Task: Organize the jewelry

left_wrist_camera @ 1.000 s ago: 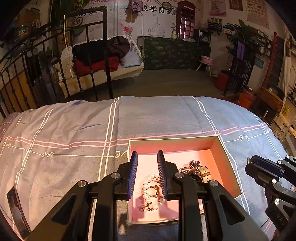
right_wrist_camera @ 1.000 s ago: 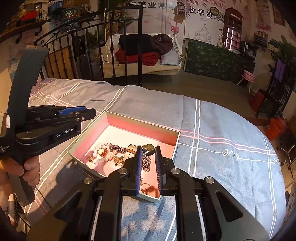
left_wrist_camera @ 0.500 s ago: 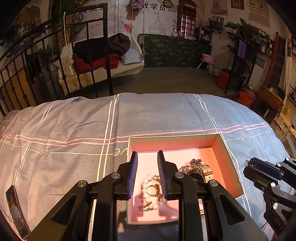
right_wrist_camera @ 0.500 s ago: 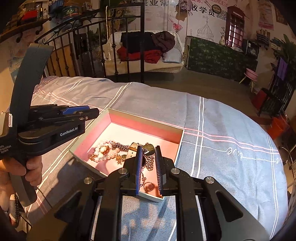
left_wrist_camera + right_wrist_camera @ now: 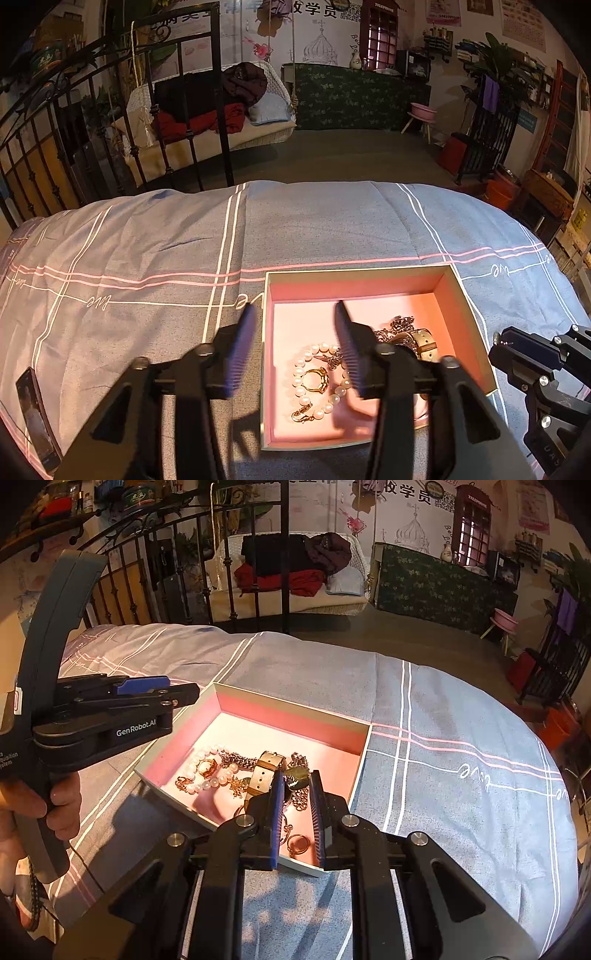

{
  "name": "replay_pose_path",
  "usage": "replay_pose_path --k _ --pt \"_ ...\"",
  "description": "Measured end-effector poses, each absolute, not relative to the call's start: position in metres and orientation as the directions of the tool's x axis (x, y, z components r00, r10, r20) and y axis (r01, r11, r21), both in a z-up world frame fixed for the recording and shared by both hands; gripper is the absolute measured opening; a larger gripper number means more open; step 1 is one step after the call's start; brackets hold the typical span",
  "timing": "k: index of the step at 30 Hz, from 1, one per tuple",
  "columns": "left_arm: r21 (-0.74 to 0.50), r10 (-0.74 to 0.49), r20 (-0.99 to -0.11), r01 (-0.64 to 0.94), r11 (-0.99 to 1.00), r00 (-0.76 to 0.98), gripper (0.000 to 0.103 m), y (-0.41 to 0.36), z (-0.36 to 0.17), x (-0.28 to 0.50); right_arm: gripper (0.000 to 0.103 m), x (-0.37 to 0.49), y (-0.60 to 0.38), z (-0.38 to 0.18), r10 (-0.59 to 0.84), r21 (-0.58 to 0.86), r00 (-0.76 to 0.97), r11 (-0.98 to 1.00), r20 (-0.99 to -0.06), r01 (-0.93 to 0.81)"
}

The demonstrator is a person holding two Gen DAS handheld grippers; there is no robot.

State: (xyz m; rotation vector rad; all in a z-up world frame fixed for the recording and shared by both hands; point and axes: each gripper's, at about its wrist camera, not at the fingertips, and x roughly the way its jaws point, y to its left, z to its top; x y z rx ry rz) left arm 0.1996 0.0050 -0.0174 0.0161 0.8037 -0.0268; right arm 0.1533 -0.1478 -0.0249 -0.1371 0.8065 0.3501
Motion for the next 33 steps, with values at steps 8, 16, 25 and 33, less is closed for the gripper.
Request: replay_pose_path --k 8,16,25,33 --pt "0.008 -0.024 -0.726 0.043 0.999 0.687 0.097 0.003 -0.015 0.200 0.096 0.147 -0.143 -0.019 0.273 0.004 0.659 0.925 -0.700 -0.379" --pt "-0.037 -0.057 -0.690 0.043 0.998 0.721 0.097 0.006 0.000 0.183 0.096 0.133 -0.160 -0.016 0.300 0.051 0.676 0.931 -0.673 -0.363" --pt "-0.067 -0.129 -0.624 0.111 0.992 0.771 0.097 -0.012 0.015 0.119 0.097 0.085 -0.168 -0.013 0.285 0.040 0.731 0.942 -0.619 -0.333" --pt "0.023 -0.073 -0.498 0.097 0.995 0.864 0.097 -0.022 0.040 0.067 0.097 0.052 -0.154 0.002 0.271 -0.033 0.816 0.942 -0.511 -0.333"
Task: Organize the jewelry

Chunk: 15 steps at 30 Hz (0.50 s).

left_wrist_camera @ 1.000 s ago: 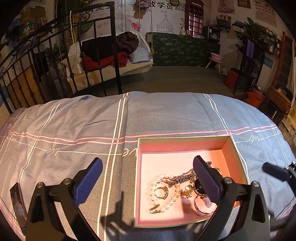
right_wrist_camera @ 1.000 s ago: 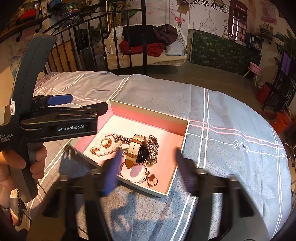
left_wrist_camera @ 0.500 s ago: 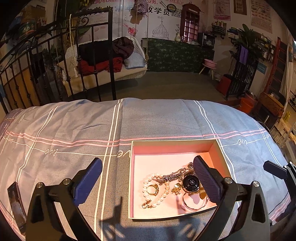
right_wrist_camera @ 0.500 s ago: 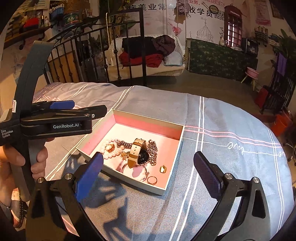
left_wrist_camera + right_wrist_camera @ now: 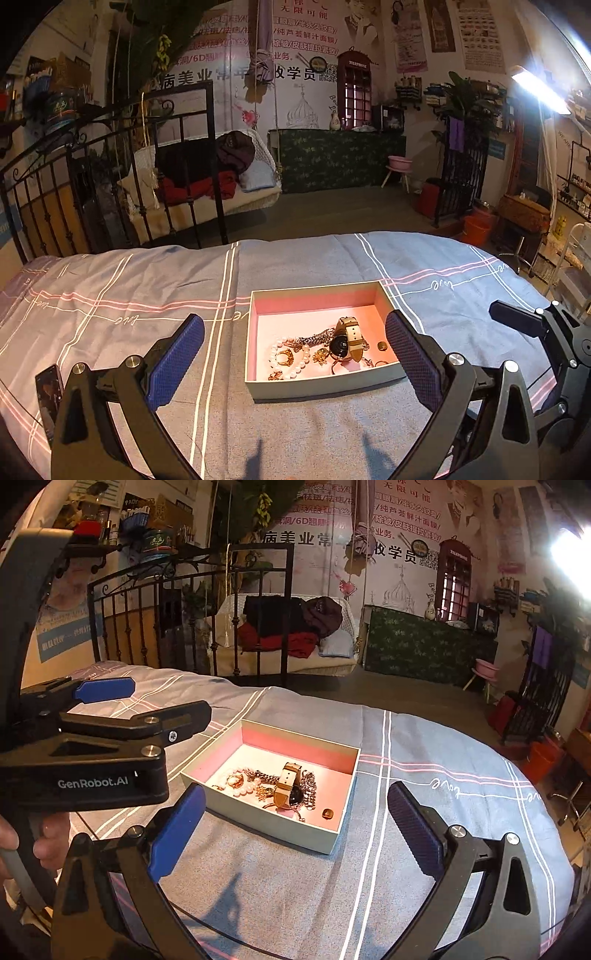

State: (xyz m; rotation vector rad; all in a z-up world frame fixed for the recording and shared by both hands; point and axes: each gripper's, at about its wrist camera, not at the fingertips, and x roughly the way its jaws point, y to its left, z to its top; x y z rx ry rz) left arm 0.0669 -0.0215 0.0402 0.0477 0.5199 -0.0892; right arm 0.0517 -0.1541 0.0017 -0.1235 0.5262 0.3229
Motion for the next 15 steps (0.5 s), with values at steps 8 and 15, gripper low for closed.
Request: replay_pose_path --k 8,15 --pt "0.015 -0.066 -0.457 0.082 0.997 0.887 0.097 -0.019 0.054 0.052 0.097 0.039 -0.151 0.011 0.283 -0.039 0.841 0.940 -0.462 -0.339" --pt "0.022 -0.056 -0.452 0.074 0.997 0.890 0.097 -0.017 0.056 0.049 0.097 0.032 -0.152 0.011 0.279 -0.044 0.843 0.941 -0.459 -0.335"
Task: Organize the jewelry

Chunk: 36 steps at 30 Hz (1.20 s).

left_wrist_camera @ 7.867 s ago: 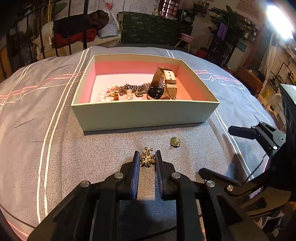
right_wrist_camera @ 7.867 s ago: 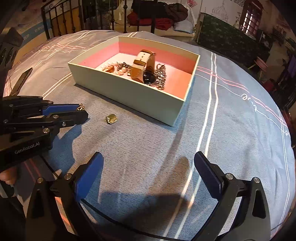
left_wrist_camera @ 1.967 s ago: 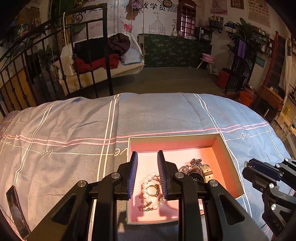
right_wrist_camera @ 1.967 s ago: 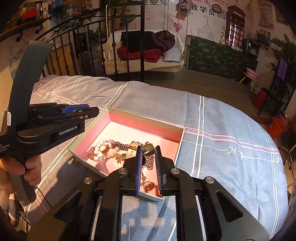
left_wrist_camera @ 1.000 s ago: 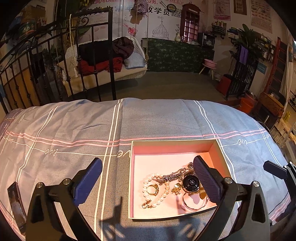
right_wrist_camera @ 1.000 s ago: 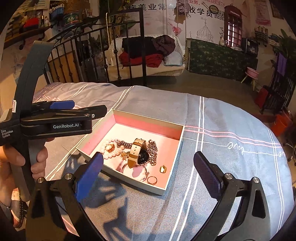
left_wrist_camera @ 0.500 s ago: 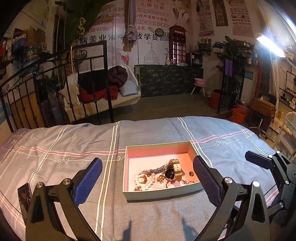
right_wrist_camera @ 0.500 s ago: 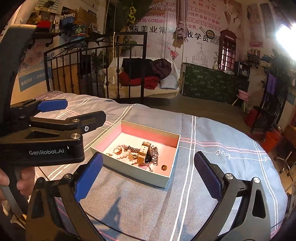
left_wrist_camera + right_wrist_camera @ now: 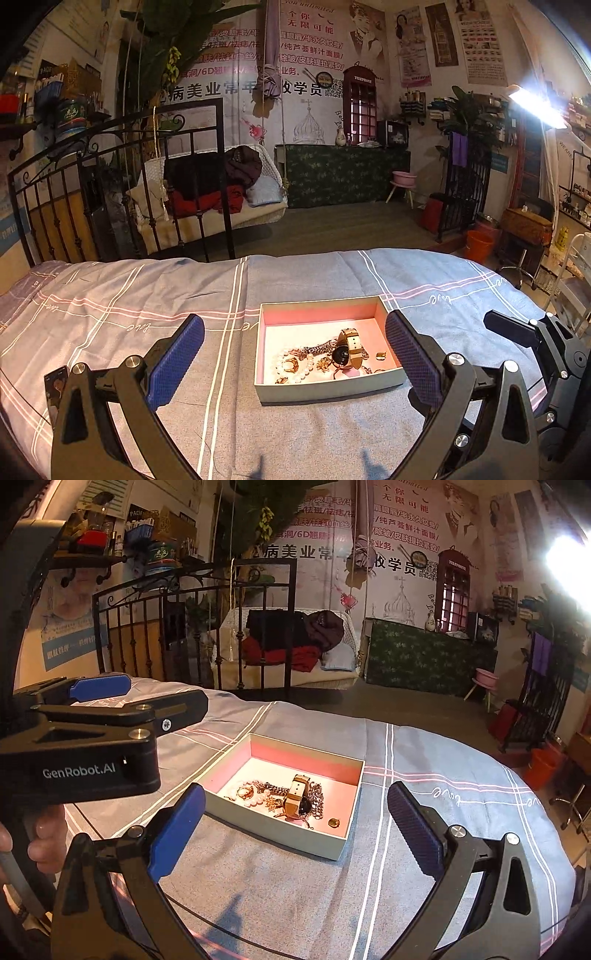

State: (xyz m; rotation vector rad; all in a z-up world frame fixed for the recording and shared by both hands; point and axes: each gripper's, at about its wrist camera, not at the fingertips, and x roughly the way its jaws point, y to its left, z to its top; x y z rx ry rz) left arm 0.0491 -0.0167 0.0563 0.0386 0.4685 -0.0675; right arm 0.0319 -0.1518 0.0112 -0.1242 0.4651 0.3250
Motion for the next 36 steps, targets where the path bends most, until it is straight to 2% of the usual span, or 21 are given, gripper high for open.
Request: replay_pose_path --k 36 --pt "0.016 -0.040 -0.477 0.055 0.998 0.878 0.097 -0.0122 0.0482 0.0513 0.097 0.0358 -0.1585 0.0114 0.273 -0.035 0.842 0.945 -0.466 -0.326"
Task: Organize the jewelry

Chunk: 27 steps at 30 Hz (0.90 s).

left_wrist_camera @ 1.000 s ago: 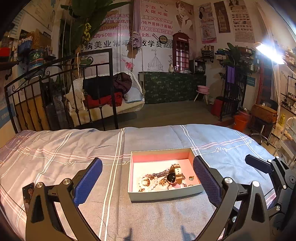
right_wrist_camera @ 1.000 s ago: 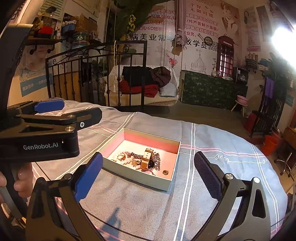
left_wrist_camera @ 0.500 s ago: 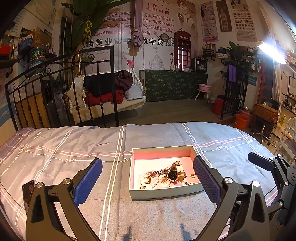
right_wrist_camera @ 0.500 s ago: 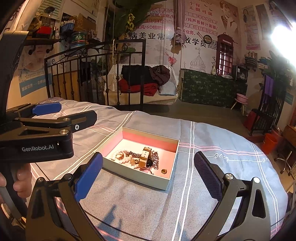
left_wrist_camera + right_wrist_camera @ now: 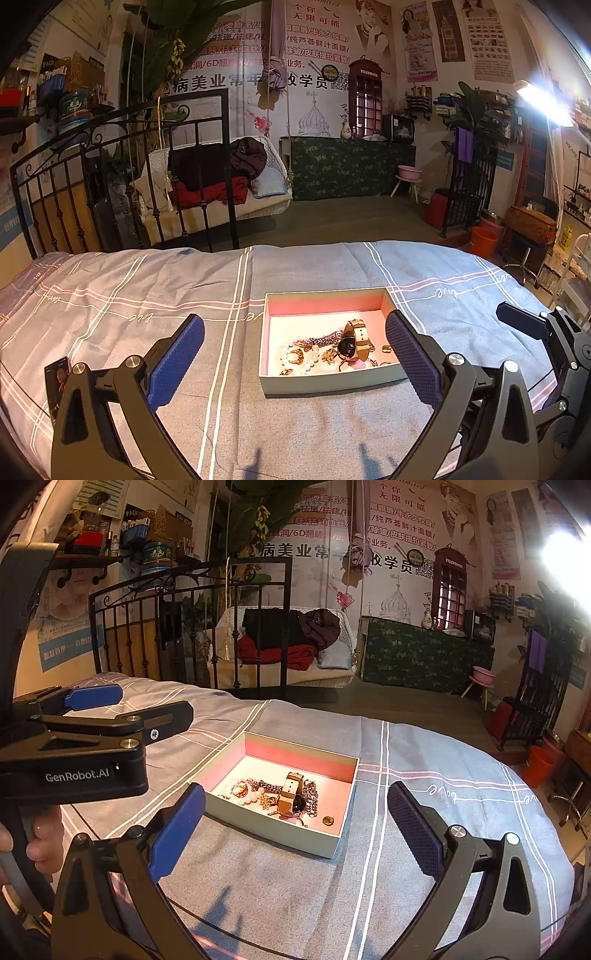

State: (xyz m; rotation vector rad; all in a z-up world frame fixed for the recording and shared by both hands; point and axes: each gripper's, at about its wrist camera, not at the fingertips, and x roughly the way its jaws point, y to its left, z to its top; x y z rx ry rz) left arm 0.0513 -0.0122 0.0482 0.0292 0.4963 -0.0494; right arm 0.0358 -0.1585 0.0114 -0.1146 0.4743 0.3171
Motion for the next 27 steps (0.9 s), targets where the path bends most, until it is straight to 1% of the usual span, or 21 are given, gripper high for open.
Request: replay_pose_path --k 16,20,27 --pt "0.013 -0.040 -0.483 0.054 0.998 0.875 0.097 -0.0118 0.0440 0.0505 0.097 0.0387 -0.1573 0.0075 0.270 -0.039 0.840 0.944 -0.471 -0.326" --pt "0.031 -0.036 -0.485 0.059 0.998 0.874 0.097 -0.0146 0.0428 0.0512 0.097 0.0394 -0.1572 0.0070 0.270 -0.041 0.839 0.944 -0.471 -0.327" --pt "0.047 -0.028 -0.461 0.056 0.997 0.887 0.097 -0.0186 0.0445 0.0483 0.097 0.0409 -0.1572 0.0052 0.271 -0.043 0.838 0.943 -0.473 -0.329"
